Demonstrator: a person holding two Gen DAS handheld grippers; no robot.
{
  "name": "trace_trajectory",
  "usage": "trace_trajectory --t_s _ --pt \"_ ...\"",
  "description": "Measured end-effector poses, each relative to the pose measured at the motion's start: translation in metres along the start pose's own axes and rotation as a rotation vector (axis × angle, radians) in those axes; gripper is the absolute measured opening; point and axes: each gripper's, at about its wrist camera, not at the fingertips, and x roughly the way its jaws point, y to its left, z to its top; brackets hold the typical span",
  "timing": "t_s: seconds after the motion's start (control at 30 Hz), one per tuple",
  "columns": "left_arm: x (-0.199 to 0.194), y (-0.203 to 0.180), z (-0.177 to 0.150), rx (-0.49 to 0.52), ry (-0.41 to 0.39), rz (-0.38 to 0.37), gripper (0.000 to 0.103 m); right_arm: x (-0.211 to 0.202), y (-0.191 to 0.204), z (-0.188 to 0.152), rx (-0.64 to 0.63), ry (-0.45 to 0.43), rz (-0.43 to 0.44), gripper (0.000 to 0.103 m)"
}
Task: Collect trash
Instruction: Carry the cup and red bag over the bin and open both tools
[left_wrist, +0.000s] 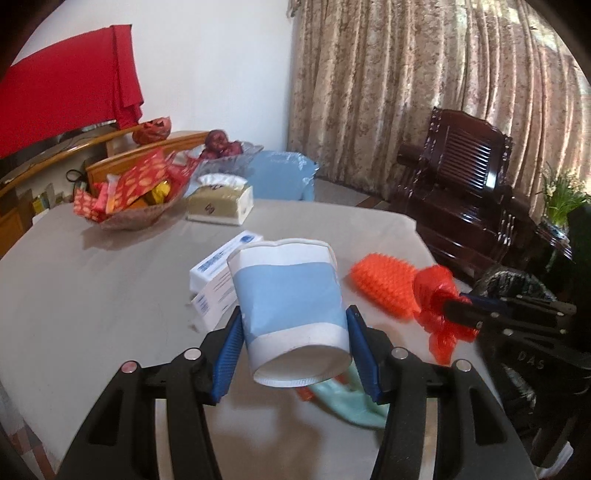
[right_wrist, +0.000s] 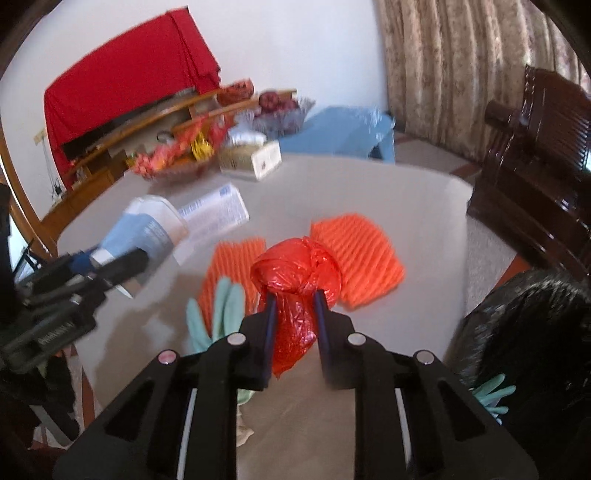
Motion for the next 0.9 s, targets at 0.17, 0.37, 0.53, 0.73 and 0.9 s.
trace_trajectory --t_s 0.17,0.37,0.53,0.73,0.9 --pt "-0.006 -0.028 0.012 0.020 -0.026 -0.052 0.054 -0.039 -0.013 0.009 0.019 -0.081 -0.018 0.019" --pt "-0.006 -0.072 0.025 0.057 -0.049 -0.137 0.054 -0.088 -0.045 0.008 0.051 -0.148 -0.083 0.018" --pt "-0.004 -0.125 0.032 0.123 -0.064 -0.234 0.054 -0.122 -0.083 -0.006 0.102 -0.180 -0.165 0.018" --pt "-0.001 -0.192 0.032 0.199 -0.067 -0.358 0.054 -0.157 -0.132 -0.036 0.179 -0.187 -0.286 0.019" --pt "0.010 -0.240 0.027 0.253 -0.033 -0.450 0.061 -0.171 -0.167 -0.062 0.229 -0.158 -0.438 0.030"
